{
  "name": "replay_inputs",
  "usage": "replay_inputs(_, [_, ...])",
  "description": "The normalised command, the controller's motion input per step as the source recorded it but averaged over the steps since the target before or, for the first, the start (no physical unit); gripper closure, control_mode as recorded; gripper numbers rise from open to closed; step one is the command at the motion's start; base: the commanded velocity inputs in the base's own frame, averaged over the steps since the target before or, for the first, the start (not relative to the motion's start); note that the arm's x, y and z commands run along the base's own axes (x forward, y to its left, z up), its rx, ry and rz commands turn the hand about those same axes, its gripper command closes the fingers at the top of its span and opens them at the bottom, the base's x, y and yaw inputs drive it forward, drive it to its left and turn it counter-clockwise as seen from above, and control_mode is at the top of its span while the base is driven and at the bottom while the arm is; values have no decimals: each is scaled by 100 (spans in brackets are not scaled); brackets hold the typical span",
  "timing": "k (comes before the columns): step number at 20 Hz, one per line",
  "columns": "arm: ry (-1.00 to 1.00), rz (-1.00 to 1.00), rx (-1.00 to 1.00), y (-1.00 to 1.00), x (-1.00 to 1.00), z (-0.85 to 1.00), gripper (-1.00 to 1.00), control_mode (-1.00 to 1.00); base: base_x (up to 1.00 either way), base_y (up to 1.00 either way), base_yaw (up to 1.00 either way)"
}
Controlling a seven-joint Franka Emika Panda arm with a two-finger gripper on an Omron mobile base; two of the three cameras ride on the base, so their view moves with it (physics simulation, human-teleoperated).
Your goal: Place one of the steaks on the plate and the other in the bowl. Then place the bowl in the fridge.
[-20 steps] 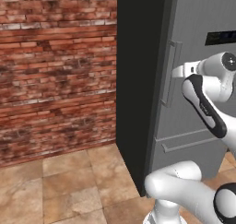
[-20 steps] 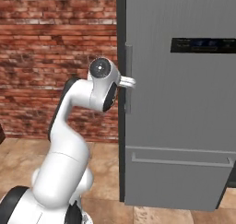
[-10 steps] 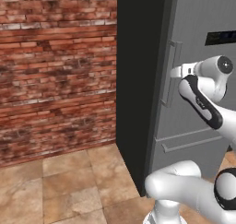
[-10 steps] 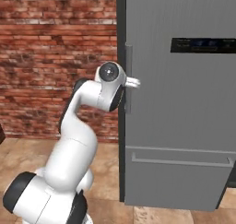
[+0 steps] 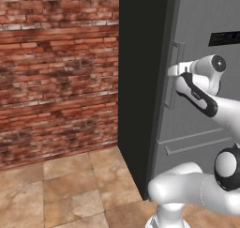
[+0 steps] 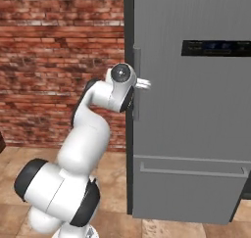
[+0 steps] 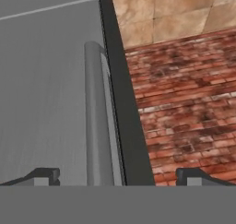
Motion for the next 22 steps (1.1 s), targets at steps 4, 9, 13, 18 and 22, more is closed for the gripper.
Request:
replay_inputs(4, [-1, 4, 0, -7, 47, -20, -100, -100, 0, 0, 0])
replay_inputs(9, [-2, 4, 0, -9, 43, -20, -100, -100, 0, 0, 0])
replay_inputs(13, [-3, 3, 0, -10, 39, -14, -100, -100, 0, 0, 0])
replay_inputs(18, [-4, 1, 3, -27, 33, -14, -100, -100, 0, 0, 0])
replay_inputs(22, [-2, 0, 2, -27, 33, -15, -100, -100, 0, 0, 0])
